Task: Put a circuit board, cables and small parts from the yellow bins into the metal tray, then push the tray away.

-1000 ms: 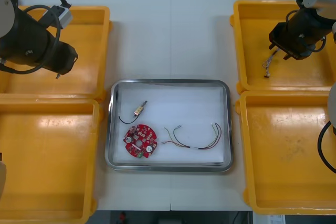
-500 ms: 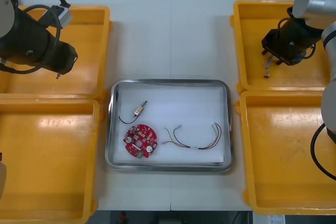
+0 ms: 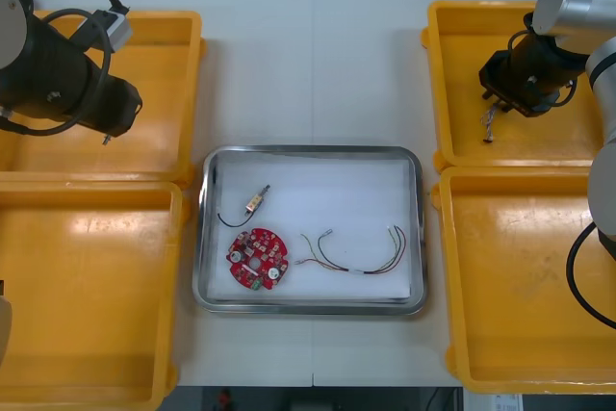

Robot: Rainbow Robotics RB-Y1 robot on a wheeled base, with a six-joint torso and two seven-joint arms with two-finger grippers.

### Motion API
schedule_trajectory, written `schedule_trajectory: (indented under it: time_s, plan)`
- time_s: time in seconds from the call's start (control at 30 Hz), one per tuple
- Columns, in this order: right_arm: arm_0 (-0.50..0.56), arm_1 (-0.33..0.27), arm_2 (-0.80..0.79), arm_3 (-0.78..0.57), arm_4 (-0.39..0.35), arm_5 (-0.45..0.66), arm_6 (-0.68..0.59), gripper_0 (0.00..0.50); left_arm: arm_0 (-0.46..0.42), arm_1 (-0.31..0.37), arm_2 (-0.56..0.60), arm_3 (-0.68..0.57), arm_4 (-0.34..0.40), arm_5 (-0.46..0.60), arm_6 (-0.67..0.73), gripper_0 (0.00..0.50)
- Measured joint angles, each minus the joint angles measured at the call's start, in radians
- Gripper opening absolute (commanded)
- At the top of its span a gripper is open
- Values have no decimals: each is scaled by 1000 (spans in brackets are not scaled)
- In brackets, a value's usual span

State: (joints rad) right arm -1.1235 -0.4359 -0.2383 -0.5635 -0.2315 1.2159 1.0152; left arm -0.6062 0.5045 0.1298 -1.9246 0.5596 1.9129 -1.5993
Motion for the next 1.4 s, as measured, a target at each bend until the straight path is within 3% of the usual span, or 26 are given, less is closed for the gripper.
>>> schedule_trajectory:
  time_s: [0.47,0.73,1.0,1.2,1.4]
  plan:
    - [-1,-1,0,-3,0,10,-2,0,5,0,0,0,-2,0,0,3]
    - [-1,-7,-9,-98,1,216,-3,0,5,0,0,0,-4,0,0,6]
    - [30,-43,-36,-380,-4,497,-3,0,6,0,0,0,-6,0,0,6]
    - [114,-81,-36,-627,-81,676,-3,0,8,0,0,0,-6,0,0,5]
    - [194,-94,-36,-871,-190,699,-3,0,9,0,0,-1,-6,0,0,4]
